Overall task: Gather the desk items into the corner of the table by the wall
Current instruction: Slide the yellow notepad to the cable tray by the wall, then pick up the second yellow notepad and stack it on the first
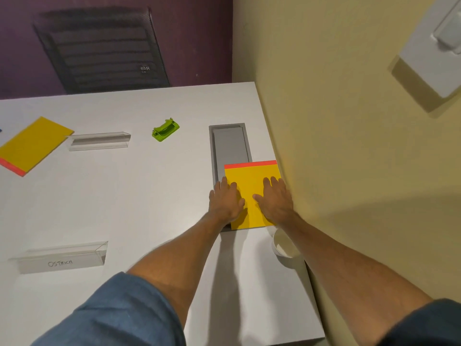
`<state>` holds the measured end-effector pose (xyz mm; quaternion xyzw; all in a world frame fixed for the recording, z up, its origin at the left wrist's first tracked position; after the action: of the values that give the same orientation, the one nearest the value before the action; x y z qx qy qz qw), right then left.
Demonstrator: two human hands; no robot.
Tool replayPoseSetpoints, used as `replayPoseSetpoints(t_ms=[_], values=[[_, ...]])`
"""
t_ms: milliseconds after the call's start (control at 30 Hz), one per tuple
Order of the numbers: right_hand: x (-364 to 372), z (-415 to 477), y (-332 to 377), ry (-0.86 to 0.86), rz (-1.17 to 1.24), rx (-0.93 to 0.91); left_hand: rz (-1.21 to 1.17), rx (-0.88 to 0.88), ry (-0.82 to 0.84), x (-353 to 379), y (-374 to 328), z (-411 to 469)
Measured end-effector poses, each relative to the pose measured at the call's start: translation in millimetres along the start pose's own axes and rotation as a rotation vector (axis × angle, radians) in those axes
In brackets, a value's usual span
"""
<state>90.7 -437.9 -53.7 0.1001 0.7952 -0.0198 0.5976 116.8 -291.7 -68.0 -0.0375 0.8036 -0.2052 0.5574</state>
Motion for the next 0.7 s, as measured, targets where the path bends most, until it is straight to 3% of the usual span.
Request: replayPoseSetpoints(t_ms=[167,700], values=[[-12.1,-23.7,38.4,0.000,-0.002,-0.076,0.155,0.006,-0.074,-31.0,17.7,-30.6],[-40.5,-136.3,199.2,-0.088,-0.065,-0.416,0.269,-0.203,-0.286,-118.0,142.0,-211.1]])
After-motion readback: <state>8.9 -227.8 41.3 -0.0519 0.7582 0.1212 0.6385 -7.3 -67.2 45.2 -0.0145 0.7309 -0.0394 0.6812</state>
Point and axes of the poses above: each hand's wrist, its own z-axis towards the middle knuckle, its own x-axis out of the palm, y = z × x, the point moved 1 cm from there along z, towards the middle knuckle, and after that the axes turned 5 degrees about -z, right-handed, at the moved point
